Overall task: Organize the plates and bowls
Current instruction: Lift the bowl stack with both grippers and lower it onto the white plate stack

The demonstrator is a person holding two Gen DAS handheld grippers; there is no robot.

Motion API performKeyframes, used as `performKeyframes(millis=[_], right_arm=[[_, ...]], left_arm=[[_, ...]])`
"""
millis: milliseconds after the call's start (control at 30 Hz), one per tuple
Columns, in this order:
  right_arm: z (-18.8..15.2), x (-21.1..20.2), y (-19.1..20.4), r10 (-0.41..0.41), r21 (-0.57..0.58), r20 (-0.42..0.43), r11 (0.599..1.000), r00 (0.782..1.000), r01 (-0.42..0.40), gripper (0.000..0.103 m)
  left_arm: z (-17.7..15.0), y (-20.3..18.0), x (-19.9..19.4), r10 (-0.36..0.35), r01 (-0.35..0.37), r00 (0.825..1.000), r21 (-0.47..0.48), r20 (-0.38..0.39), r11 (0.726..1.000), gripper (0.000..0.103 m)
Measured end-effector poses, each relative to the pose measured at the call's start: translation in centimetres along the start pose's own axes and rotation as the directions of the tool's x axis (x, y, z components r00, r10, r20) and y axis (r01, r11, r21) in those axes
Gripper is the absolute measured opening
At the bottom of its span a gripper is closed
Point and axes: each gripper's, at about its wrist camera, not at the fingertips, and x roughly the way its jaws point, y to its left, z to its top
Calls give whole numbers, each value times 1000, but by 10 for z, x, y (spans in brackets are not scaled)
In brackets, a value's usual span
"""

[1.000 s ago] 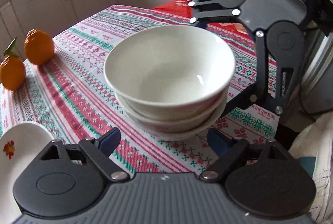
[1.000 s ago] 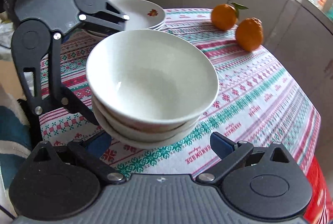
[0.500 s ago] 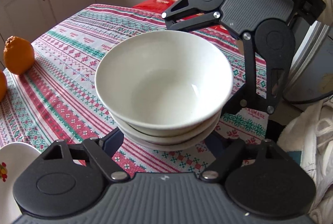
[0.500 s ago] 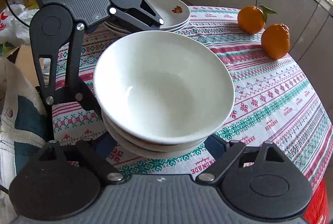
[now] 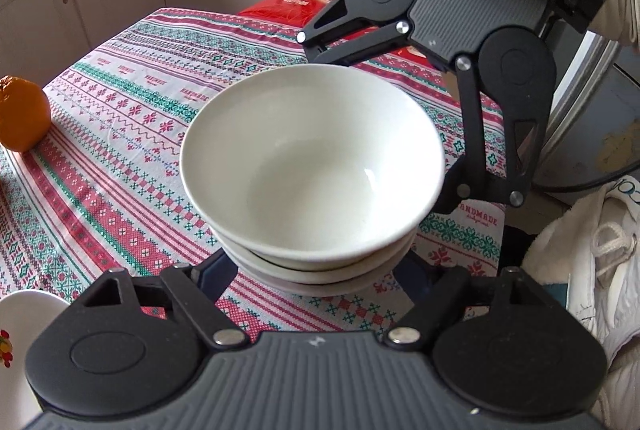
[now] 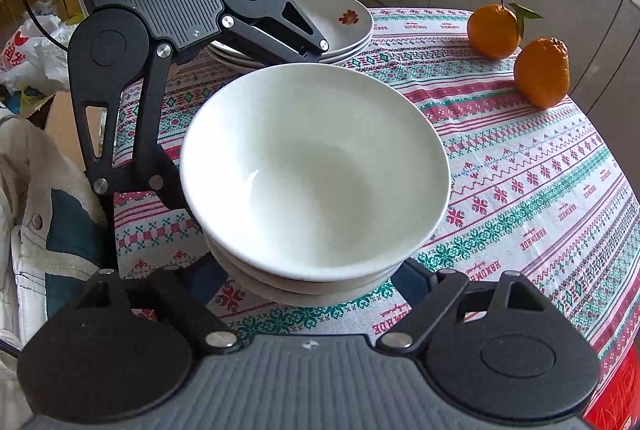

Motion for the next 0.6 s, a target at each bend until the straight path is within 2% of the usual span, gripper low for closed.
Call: performKeyframes(millis=[600], right_arm=[[2,-1,1,-6,4,-10,1000,1000,6,90]], left_arm=[[1,-1,0,2,-2,1000,8,-3,1000,83]])
